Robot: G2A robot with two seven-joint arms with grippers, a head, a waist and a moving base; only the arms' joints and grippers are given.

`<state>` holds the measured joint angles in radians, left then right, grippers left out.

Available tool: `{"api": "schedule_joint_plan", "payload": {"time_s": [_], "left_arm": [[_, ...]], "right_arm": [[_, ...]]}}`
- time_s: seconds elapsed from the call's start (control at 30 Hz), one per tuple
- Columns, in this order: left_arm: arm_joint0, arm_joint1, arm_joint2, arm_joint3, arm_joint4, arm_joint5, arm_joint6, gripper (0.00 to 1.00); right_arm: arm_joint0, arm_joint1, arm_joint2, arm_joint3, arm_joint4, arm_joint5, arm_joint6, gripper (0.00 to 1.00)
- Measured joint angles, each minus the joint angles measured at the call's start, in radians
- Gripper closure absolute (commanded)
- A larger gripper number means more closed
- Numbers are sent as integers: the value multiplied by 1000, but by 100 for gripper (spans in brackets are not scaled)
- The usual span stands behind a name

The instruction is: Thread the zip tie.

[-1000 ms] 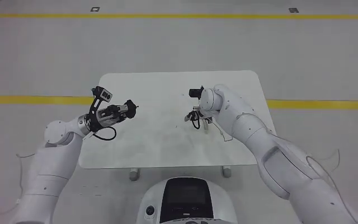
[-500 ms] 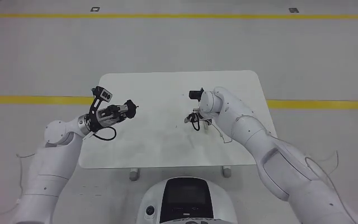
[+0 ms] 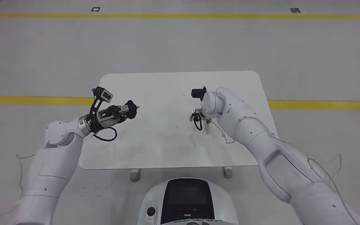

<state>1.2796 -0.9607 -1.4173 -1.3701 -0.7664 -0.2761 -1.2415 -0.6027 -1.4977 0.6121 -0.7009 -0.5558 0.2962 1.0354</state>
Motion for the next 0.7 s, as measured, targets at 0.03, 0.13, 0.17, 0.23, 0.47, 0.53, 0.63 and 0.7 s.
{"api": "schedule_joint_plan", "payload": {"time_s": [0.03,0.13,0.17,0.23,0.47,0.53,0.63,0.7], "left_arm": [[0,0,0,0,0,0,0,100],[0,0,0,0,0,0,0,100],[0,0,0,0,0,0,0,100],[0,0,0,0,0,0,0,100],[0,0,0,0,0,0,0,100],[0,0,0,0,0,0,0,100],[0,0,0,0,0,0,0,100],[0,0,0,0,0,0,0,100]], "right_arm": [[-1,0,2,3,-2,-2,-2,78],[-4,0,8,5,-6,-13,-5,85],[-5,0,9,6,-6,-18,-6,89],[-8,-1,13,8,-9,-26,-9,98],[-17,-11,10,39,-16,-33,-15,100],[-16,-18,9,57,-12,-39,-16,100],[-12,-28,8,81,-2,-52,-24,100],[-10,-34,7,96,1,-61,-31,100]]}}
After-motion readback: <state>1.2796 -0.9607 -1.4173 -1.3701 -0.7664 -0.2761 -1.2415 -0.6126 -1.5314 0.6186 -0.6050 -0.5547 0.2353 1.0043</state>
